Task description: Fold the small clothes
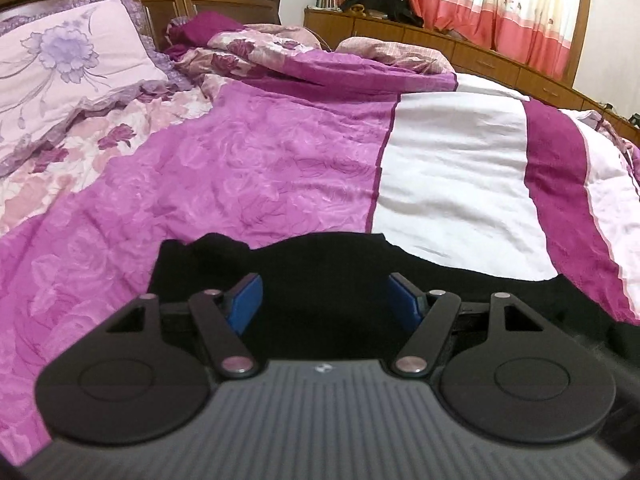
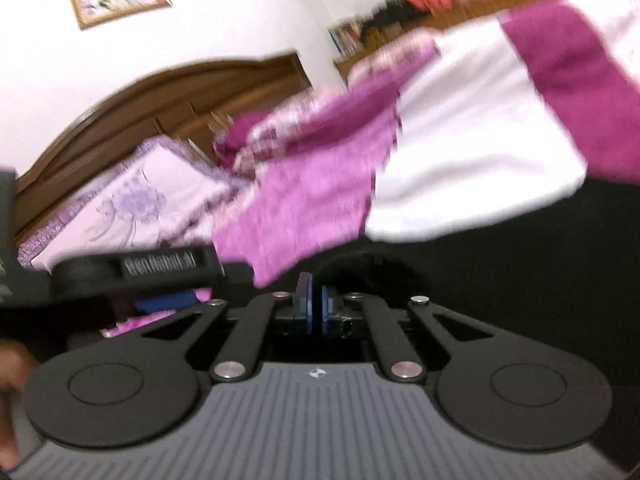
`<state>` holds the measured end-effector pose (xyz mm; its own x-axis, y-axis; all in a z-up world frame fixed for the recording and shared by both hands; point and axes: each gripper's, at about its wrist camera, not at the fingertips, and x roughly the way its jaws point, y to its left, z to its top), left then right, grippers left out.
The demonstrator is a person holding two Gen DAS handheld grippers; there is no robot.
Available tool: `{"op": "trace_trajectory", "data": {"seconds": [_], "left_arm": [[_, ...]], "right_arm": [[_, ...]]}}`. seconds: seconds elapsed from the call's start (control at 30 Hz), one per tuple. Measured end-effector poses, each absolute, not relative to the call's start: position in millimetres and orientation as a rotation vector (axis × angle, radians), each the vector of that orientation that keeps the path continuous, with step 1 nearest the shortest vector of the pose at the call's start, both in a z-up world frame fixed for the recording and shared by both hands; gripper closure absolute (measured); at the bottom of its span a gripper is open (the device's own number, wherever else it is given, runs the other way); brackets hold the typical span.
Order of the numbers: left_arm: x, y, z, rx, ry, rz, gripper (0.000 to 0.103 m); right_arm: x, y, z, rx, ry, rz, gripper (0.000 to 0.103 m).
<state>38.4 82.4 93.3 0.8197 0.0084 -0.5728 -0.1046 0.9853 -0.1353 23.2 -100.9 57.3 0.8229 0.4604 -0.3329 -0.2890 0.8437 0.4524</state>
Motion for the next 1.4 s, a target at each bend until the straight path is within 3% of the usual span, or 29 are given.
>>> {"op": "trace_trajectory", "data": {"seconds": [0.3, 0.5, 0.6, 0.67, 0.73, 0.8, 0.87, 0.9, 1.03, 1.07, 1.13, 1.17, 1.3, 1.4], "left_arm": [[53.8, 76.4, 54.1, -0.338, 0.802, -0.095, 0.033], [48.3, 87.2, 55.0, -0.371, 0.757, -0.099, 0.032], [41.4, 99.2, 58.9, -0.363, 0.722, -0.049, 0.032], [32.3, 105.3, 60.7, -0.346, 0.752, -0.055, 0.032], [14.9, 105.5, 62.4, -0.281, 0.781, -0.121, 0.032], [-7.8, 97.5, 59.4, -0.129, 0.776, -0.139, 0.032], [-30.9, 87.4, 49.5, 0.056, 0.707, -0.075, 0.032], [-39.9, 85.0, 43.5, 0.136, 0.669, -0.062, 0.032], [-55.3, 100.3, 15.5, 0.242, 0.571, -0.101, 0.029], [-54.2, 106.5, 9.3, 0.234, 0.560, -0.090, 0.029], [-45.9, 117.6, 5.7, 0.176, 0.551, -0.051, 0.029], [-40.0, 121.3, 8.3, 0.144, 0.547, -0.043, 0.029], [-18.2, 117.1, 6.7, 0.240, 0.529, 0.064, 0.030], [-7.1, 119.0, 8.2, 0.170, 0.535, 0.115, 0.043]], "right_arm": [[-3.1, -185.6, 96.1, 0.234, 0.426, 0.300, 0.100], [-27.3, -262.5, 57.3, 0.298, 0.503, 0.198, 0.100], [-18.6, -275.6, 25.5, 0.404, 0.678, 0.102, 0.099], [-16.6, -279.6, 14.5, 0.455, 0.699, 0.083, 0.098], [-16.3, -287.0, 9.1, 0.532, 0.692, 0.094, 0.084], [-13.0, -299.1, 4.9, 0.646, 0.685, 0.145, 0.042], [-2.3, -304.3, 1.2, 0.770, 0.665, 0.198, 0.028], [1.2, -308.5, -0.4, 0.813, 0.665, 0.201, 0.027], [10.7, -297.3, 5.8, 0.773, 0.662, 0.200, 0.030], [9.4, -295.4, 6.1, 0.754, 0.656, 0.198, 0.035], [13.0, -293.5, 2.7, 0.743, 0.651, 0.194, 0.067], [17.2, -293.5, 0.9, 0.747, 0.661, 0.186, 0.090], [23.1, -290.2, 6.6, 0.703, 0.596, 0.177, 0.096], [19.1, -285.1, 23.1, 0.644, 0.563, 0.180, 0.096]]}}
